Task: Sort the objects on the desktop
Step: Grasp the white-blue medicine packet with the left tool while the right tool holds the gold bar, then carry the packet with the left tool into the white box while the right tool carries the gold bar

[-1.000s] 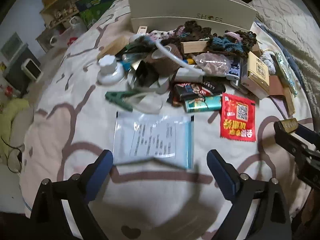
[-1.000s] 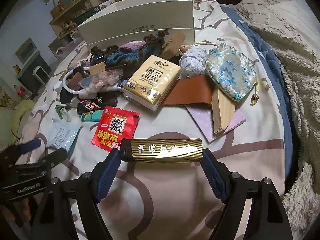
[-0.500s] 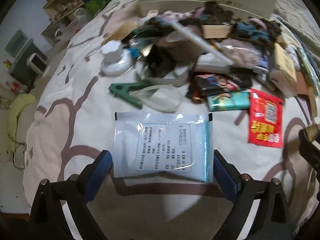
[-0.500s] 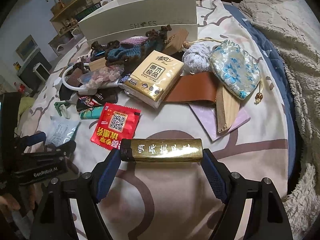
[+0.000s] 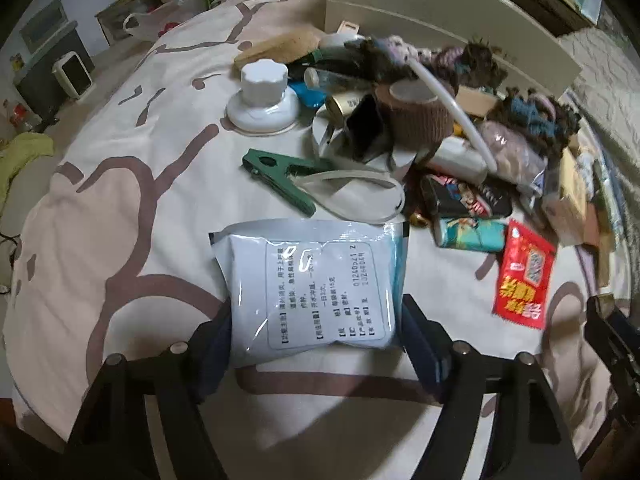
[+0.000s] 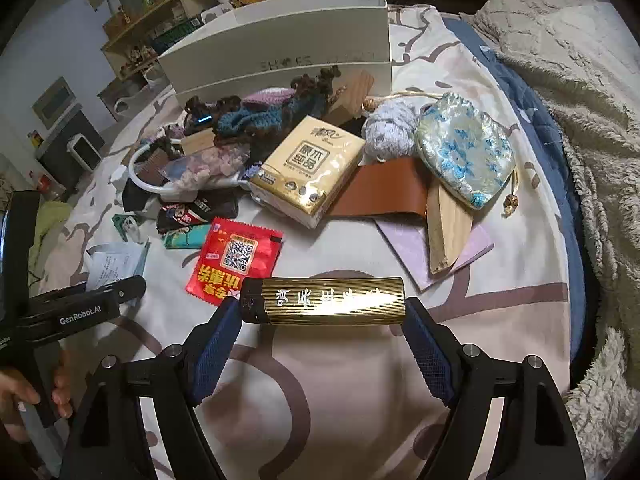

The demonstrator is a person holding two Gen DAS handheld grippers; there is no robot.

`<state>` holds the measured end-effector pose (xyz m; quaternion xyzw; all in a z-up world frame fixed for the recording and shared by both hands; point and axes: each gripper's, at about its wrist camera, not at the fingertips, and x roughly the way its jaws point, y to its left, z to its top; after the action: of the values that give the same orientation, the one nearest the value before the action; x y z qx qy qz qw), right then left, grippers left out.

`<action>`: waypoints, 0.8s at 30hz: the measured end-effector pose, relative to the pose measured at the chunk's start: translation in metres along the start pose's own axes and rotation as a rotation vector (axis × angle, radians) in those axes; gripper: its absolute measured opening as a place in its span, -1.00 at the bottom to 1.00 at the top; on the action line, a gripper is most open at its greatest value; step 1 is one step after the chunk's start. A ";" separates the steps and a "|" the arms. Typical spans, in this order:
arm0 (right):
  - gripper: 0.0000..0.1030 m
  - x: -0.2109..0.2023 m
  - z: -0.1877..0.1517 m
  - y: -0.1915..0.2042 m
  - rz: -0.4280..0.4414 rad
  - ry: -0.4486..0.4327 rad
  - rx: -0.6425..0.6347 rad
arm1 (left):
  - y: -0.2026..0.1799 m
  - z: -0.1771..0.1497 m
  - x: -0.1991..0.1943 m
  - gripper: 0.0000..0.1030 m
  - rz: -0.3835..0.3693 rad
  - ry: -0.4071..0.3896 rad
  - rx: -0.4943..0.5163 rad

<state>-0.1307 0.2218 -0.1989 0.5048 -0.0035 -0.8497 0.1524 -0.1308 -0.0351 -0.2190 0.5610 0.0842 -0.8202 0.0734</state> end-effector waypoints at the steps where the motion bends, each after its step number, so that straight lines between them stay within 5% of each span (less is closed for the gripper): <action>1: 0.58 0.000 0.000 0.000 0.000 -0.002 0.001 | 0.001 0.000 -0.001 0.46 -0.005 -0.006 -0.004; 15: 0.58 -0.015 0.002 -0.004 -0.012 -0.058 0.030 | -0.011 -0.002 -0.034 0.44 -0.065 -0.120 0.074; 24: 0.58 -0.035 0.013 -0.021 -0.008 -0.133 0.101 | -0.054 0.003 -0.069 0.44 -0.148 -0.198 0.154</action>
<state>-0.1312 0.2494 -0.1657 0.4543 -0.0545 -0.8807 0.1228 -0.1203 0.0182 -0.1506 0.4735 0.0545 -0.8788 -0.0224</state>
